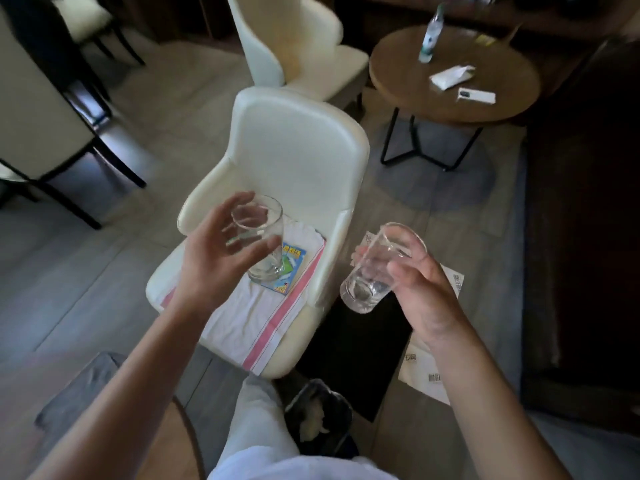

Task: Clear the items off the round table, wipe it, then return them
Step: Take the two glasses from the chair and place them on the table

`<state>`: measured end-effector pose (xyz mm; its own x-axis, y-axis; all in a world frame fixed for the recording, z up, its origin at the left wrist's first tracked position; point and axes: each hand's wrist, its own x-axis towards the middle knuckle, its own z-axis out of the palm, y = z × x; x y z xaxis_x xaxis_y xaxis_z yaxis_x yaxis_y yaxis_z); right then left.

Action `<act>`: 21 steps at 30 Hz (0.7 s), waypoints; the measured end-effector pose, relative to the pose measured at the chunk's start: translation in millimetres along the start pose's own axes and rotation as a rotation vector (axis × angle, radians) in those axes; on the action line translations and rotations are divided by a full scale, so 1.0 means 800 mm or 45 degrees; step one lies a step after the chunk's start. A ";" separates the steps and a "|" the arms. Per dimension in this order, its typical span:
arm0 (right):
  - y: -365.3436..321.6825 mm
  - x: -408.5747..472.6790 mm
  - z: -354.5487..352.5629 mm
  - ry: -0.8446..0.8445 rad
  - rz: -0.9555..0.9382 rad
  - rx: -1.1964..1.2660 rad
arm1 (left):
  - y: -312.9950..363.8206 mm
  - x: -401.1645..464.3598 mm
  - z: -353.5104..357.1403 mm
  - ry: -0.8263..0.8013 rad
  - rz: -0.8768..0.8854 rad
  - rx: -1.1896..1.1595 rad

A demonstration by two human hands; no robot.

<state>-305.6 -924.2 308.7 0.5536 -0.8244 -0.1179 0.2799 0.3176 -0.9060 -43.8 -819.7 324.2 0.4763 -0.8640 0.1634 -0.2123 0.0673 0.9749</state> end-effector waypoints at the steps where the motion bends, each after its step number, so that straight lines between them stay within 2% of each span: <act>1: -0.013 -0.015 -0.008 -0.039 -0.032 -0.041 | 0.015 -0.019 0.013 -0.002 0.008 -0.027; 6: -0.068 -0.072 -0.034 -0.144 -0.125 -0.111 | 0.081 -0.088 0.048 0.045 0.092 -0.047; 13: -0.128 -0.129 -0.031 -0.200 -0.173 -0.167 | 0.160 -0.142 0.048 0.131 0.154 0.002; 21: -0.144 -0.165 0.017 -0.347 -0.197 -0.200 | 0.206 -0.190 0.025 0.223 0.218 0.024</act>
<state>-400.8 -845.5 434.2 0.7092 -0.6949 0.1191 0.2644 0.1055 -0.9586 -168.7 -687.1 456.8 0.5723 -0.7410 0.3513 -0.3176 0.1947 0.9280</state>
